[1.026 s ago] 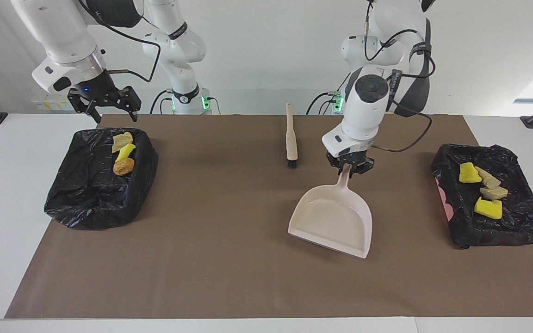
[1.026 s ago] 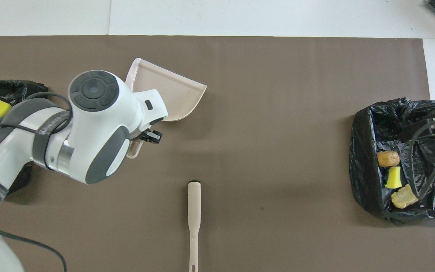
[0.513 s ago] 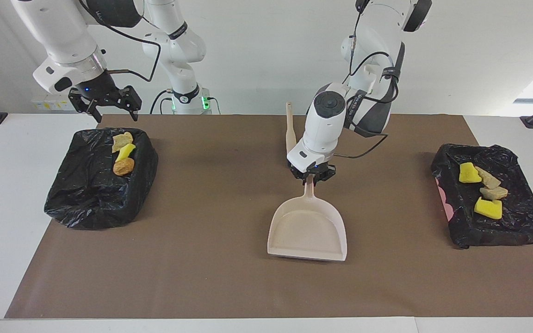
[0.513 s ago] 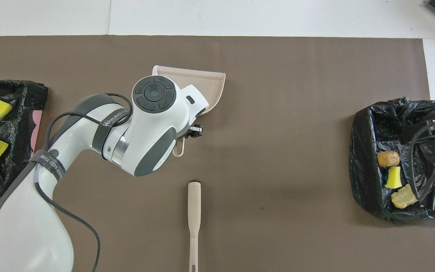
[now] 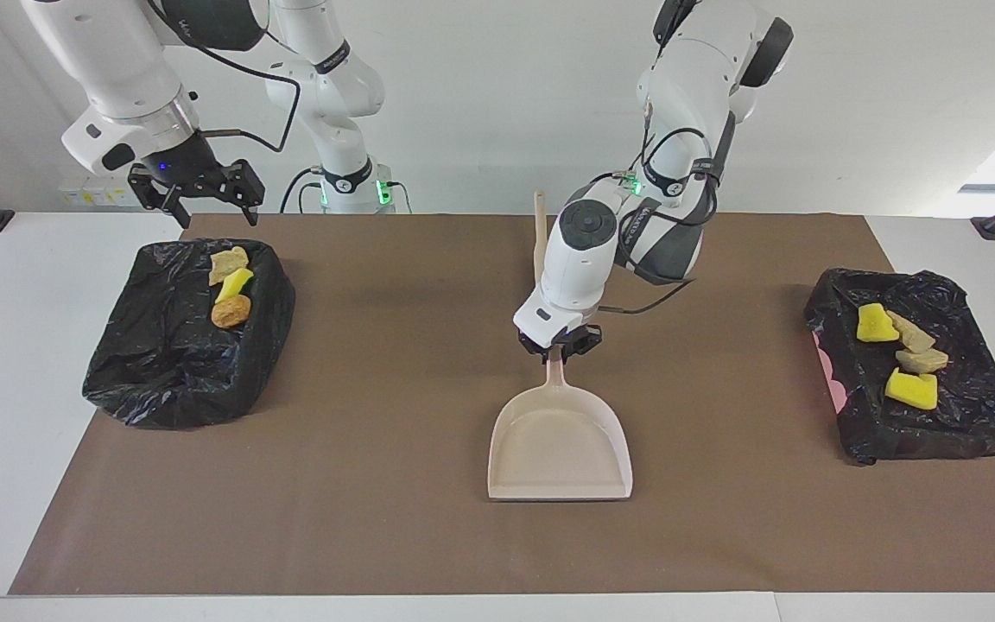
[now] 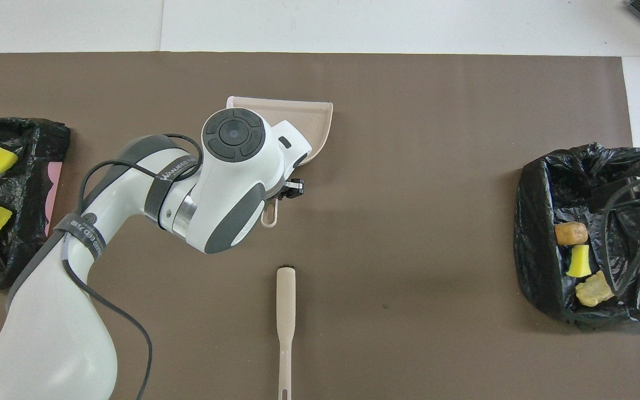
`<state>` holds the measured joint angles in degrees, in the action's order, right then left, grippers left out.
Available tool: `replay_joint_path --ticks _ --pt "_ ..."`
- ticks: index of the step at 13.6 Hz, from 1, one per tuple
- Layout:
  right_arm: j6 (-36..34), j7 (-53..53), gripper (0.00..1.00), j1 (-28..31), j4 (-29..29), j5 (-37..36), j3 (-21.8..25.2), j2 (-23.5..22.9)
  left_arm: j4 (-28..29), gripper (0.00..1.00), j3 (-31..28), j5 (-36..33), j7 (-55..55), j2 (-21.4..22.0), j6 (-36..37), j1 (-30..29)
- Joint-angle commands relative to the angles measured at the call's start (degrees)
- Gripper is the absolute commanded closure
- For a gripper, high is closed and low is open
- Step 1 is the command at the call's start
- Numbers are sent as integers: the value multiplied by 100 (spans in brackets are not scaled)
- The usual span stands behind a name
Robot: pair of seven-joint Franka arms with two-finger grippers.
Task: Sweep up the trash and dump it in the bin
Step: 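Carry the empty dustpan to the table center with the left gripper, then lower the dustpan, open the left gripper and withdraw it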
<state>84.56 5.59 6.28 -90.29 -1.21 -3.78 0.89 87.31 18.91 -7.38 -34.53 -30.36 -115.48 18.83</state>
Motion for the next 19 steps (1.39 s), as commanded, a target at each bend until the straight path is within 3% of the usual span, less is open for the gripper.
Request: replay_joint_path --ticks 1,2,3,5,6,8,11,14,18,19 --pt "-44 -40 0 31 -147 95 -8 157 -268 100 -45 -106 -133 -145 43 86" --pt "-44 -40 0 31 -155 95 -8 157 -268 100 -45 -97 -133 -136 43 95" --pt "-44 -40 0 31 -155 95 -8 157 -268 90 -45 -106 -124 -136 69 95" --pt "-44 -49 0 31 -155 95 -8 157 -268 32 -54 -176 -89 -128 52 86" --pt "-44 -40 0 31 -155 95 -8 157 -268 14 -63 -194 -72 -102 43 86" --pt "-53 -40 0 31 -155 95 -8 157 -250 0 -72 -176 -63 -23 61 51" --pt "-79 -40 0 31 -155 95 -17 157 100 0 -168 -159 129 599 104 -36" --pt "-280 -31 0 83 -129 42 -8 157 373 0 -536 -98 823 1258 630 -72" --pt "-211 -40 0 22 -94 86 -35 130 1286 0 -1239 376 1999 2752 921 -133" --pt "-211 -40 0 31 -94 95 -52 139 1297 0 -1258 412 2212 2947 1174 -290"
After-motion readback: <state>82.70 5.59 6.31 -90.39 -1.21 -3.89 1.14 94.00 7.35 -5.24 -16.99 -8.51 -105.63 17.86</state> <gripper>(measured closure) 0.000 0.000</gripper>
